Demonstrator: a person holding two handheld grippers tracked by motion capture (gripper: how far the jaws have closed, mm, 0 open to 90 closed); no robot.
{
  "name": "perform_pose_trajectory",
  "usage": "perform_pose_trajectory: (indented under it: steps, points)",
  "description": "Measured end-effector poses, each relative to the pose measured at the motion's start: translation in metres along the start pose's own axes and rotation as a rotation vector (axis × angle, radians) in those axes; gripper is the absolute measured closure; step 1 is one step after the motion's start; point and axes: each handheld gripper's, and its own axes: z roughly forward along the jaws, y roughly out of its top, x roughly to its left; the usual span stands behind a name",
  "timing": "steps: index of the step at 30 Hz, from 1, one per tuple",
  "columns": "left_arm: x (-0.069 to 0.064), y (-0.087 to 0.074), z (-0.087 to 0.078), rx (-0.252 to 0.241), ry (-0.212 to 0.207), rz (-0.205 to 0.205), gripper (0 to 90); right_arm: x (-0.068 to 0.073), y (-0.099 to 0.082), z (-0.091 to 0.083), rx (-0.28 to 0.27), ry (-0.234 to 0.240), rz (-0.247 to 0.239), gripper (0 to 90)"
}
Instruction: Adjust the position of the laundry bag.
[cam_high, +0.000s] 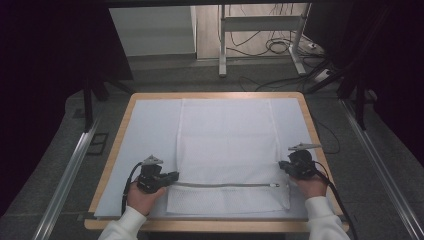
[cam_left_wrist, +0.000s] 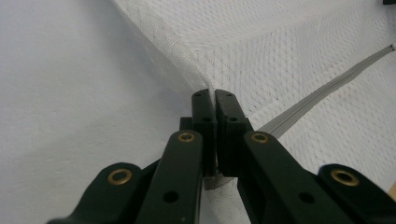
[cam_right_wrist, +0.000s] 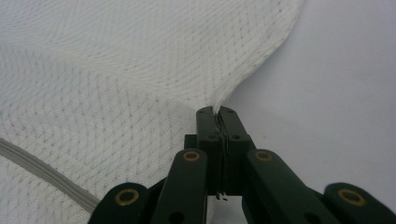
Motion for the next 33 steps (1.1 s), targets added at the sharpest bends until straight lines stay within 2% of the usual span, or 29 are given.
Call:
perform_pose_trajectory:
  steps: [10, 16, 25, 33]
  points:
    - [0.008, -0.002, -0.004, 0.0, 0.011, -0.014, 88.1, 0.007, 0.004, 0.006, 0.006, 0.005, -0.017, 87.8]
    - [0.014, -0.004, -0.008, 0.002, 0.019, -0.025, 88.1, 0.01, 0.005, 0.009, 0.003, 0.024, -0.016, 87.8]
    - [0.023, -0.008, -0.014, 0.006, 0.043, -0.033, 88.0, 0.024, 0.009, 0.014, 0.01, 0.03, -0.054, 87.8]
    - [0.033, -0.011, -0.018, 0.018, 0.05, -0.051, 87.9, 0.031, 0.009, 0.016, 0.018, 0.056, -0.06, 87.8]
